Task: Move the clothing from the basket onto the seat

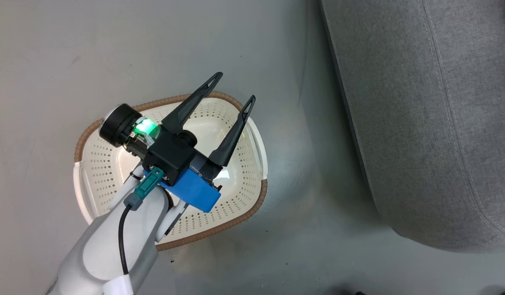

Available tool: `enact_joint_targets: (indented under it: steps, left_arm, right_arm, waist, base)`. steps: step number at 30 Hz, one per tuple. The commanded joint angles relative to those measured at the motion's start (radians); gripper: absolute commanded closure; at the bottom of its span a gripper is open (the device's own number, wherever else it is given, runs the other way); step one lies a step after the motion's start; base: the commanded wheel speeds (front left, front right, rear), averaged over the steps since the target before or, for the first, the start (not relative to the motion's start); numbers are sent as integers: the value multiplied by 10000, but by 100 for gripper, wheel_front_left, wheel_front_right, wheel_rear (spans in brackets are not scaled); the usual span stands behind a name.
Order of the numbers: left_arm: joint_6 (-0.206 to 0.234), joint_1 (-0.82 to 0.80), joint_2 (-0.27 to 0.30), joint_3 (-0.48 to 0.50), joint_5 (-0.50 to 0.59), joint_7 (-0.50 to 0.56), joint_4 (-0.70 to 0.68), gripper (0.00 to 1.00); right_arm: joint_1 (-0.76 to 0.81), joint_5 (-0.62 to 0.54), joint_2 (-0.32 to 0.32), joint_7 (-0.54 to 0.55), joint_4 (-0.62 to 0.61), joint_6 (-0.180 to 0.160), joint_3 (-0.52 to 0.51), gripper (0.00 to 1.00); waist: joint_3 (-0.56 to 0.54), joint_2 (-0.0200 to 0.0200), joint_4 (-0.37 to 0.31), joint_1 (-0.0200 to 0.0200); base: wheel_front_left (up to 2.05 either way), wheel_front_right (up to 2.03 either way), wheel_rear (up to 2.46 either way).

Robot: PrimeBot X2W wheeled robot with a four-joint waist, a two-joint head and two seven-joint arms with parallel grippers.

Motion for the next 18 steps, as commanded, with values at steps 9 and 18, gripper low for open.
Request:
enact_joint_targets:
  steps: [9,18]
  left_arm:
    - [-13,447,-297,256,-212,-26,187,0]
    - [-13,1672,-975,708,-641,-26,521,0]
  right_arm:
    - [397,338,-267,-155,170,1,575,0]
    - [2399,274,-179,-249,-805,1,1852,0]
  waist:
    - [-732,0,143,-1]
    - [-2863,0,788,-1]
  base:
    - [0,0,0]
    - [0,0,0]
